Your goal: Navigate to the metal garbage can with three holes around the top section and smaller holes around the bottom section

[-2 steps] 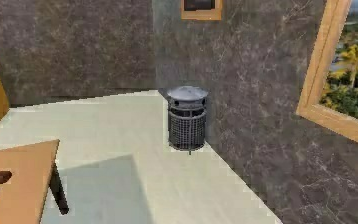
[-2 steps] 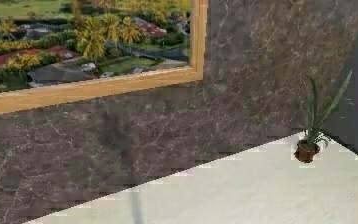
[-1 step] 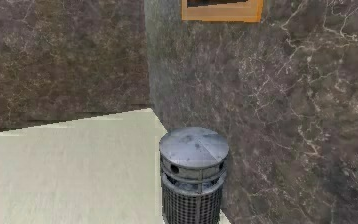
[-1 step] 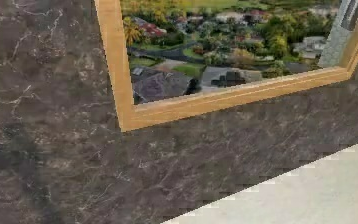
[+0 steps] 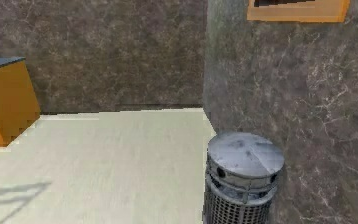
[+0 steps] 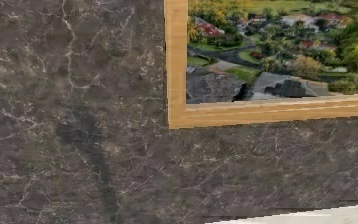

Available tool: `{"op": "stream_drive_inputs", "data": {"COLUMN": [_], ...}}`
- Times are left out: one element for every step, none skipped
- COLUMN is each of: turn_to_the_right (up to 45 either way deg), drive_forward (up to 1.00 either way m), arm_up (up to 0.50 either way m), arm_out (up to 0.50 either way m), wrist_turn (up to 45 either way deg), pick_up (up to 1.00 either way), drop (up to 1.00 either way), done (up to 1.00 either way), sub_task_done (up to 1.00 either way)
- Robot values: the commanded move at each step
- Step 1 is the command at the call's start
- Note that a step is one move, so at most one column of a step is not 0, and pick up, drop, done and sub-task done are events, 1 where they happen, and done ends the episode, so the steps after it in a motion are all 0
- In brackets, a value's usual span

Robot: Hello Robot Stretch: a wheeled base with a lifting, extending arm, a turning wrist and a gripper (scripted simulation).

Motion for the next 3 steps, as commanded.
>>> {"op": "stream_drive_inputs", "data": {"turn_to_the_right": [0.0, 21.0, 0.0], "drive_forward": [0.05, 0.0, 0.0], "arm_up": [0.0, 0.0, 0.0], "arm_out": [0.0, 0.0, 0.0], "wrist_turn": [0.0, 0.0, 0.0], "pick_up": [0.0, 0.0, 0.0], "drop": [0.0, 0.0, 0.0], "done": [0.0, 0.0, 1.0], "sub_task_done": [0.0, 0.0, 0.0]}}
